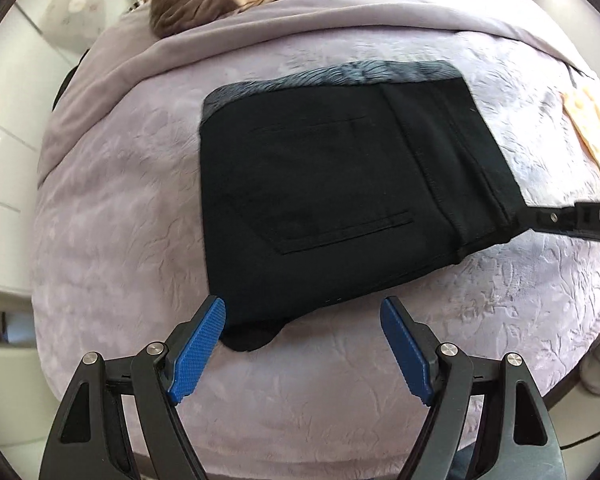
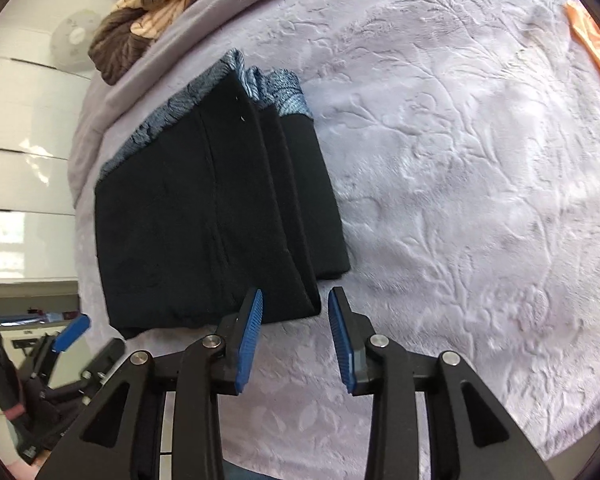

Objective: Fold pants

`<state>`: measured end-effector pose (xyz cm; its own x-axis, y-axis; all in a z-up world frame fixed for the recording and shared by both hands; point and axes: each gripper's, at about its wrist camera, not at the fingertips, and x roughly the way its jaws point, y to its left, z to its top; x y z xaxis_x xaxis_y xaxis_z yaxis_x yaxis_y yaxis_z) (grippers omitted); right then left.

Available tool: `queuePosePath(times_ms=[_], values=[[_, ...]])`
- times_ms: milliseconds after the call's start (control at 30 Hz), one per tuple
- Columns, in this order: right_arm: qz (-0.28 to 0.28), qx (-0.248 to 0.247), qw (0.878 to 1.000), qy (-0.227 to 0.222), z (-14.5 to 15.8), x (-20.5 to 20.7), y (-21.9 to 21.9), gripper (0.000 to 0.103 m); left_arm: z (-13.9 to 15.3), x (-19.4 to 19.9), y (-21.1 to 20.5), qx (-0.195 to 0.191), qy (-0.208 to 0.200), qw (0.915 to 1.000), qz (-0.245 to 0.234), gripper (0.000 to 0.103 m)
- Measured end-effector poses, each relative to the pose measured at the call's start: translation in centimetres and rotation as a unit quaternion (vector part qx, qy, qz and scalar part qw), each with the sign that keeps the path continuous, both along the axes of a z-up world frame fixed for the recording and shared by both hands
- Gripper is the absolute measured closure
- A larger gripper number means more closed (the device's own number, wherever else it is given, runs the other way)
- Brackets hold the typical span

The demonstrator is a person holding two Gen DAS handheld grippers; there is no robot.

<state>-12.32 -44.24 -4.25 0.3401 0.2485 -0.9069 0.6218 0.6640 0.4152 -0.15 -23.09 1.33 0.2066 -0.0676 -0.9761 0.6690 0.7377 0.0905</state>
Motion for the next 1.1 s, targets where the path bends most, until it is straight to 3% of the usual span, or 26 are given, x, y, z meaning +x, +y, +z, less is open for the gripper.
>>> queuePosePath(times_ms=[167, 267, 367, 433, 567, 700, 767, 967, 1100], values=[[0.010, -0.024, 0.999, 0.026, 0.6, 0.2, 1.0, 0.064, 0.1, 0.7, 0.7, -0.001, 0.017, 0.9997, 0.016, 0.022], [0.018, -0.037, 0.999, 0.031, 1.5, 0.2, 2.0, 0.051, 0.3, 1.1, 1.0, 0.002, 0.015, 0.9997, 0.018, 0.022], [0.024, -0.042, 0.998, 0.029, 2.3, 0.1, 3.0, 0.046, 0.6, 1.4, 1.3, -0.002, 0.016, 0.9996, 0.022, 0.000], [0.028, -0.046, 0.998, 0.029, 2.6, 0.2, 3.6, 0.043, 0.6, 1.6, 1.4, -0.010, 0.023, 0.9995, 0.021, 0.000], [0.031, -0.041, 0.998, 0.021, 3.4, 0.5, 4.8, 0.027, 0.3, 2.2, 1.5, -0.006, 0.029, 0.9993, 0.024, 0.000], [0.037, -0.042, 0.998, 0.019, 3.7, 0.9, 5.8, 0.023, 0.0, 3.0, 1.7, -0.002, 0.036, 0.9988, 0.033, 0.000], [0.044, -0.042, 0.998, 0.021, 3.6, 1.1, 6.3, 0.015, -0.1, 3.3, 1.8, -0.003, 0.041, 0.9984, 0.039, 0.000], [0.063, -0.064, 0.996, 0.030, 3.5, 1.9, 7.0, 0.014, -0.7, 4.7, 2.5, -0.004, 0.048, 0.9968, 0.063, 0.000], [0.061, -0.059, 0.996, 0.031, 3.5, 1.8, 6.3, 0.014, -1.6, 6.1, 3.3, -0.010, 0.078, 0.9938, 0.079, 0.000]])
